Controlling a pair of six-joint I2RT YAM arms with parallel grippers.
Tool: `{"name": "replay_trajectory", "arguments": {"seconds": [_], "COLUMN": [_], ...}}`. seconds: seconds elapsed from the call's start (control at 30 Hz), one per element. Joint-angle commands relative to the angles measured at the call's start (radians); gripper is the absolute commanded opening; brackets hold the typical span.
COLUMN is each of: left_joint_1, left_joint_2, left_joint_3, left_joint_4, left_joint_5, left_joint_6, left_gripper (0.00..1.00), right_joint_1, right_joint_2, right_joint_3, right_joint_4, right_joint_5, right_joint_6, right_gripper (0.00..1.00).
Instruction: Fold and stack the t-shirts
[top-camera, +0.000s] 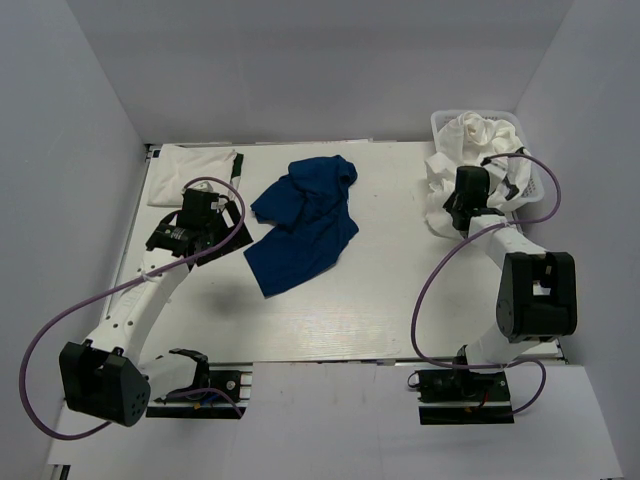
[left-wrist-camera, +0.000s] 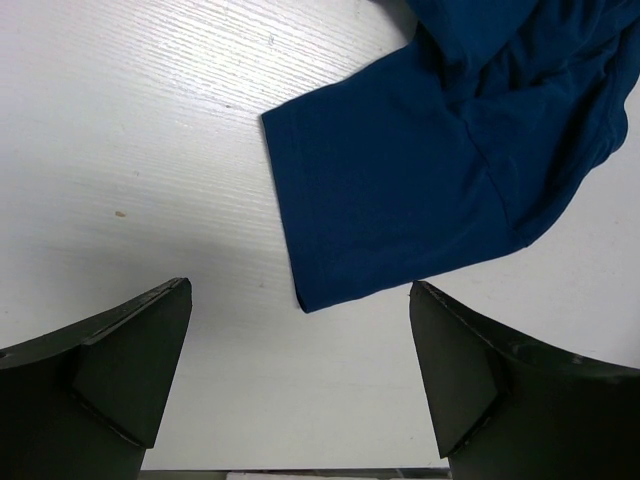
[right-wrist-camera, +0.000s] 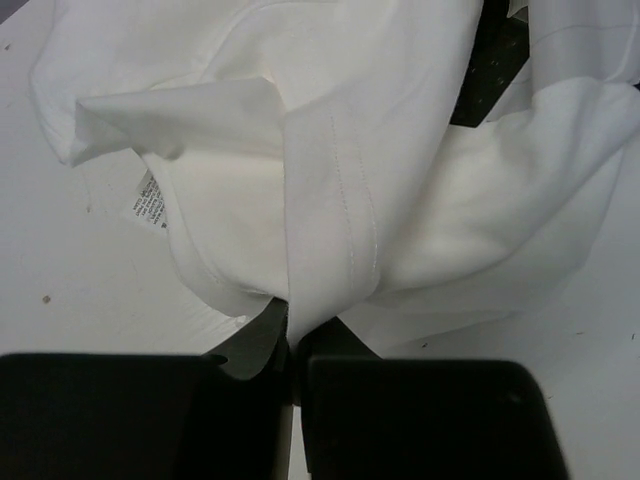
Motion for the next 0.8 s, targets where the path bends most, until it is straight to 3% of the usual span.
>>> {"name": "replay_trajectory", "arguments": {"seconds": [0.0,0.13,0.3,0.47,0.77], "left_joint_1": [-0.004,-0.004,-0.004,-0.004,-0.004], "left_joint_2": [-0.049,-0.049,-0.035,0.003,0.065], "left_joint_3": [0.032,0.032,0.032,0.061,0.104], "left_joint_4": [-0.002,-0.002,0.007,0.007,-0.014], "left_joint_5": [-0.022,-0.022,-0.022,-0.033,-0.065], "left_joint_6": [0.01,0.01,0.01,0.01,0.001], "left_gripper": [1.0,1.0,1.0,1.0,1.0], "right_joint_1": [0.009,0.002,-0.008,-0.044,-0.171], "right_joint_2": [-0.06,-0.14,-0.091,0.128,0.602], "right_joint_3": [0.041,0.106,0.277,0.579,1.113], "right_joint_4": [0.063,0.08,0.082,0.044,-0.131], "right_joint_5": [-0.001,-0.057,-0.001,0.106,0.169], "right_joint_6": [-0.037,-0.073,-0.169,-0.218,-0.215], "right_gripper": [0.0,0.0,0.0,0.0,0.0]}}
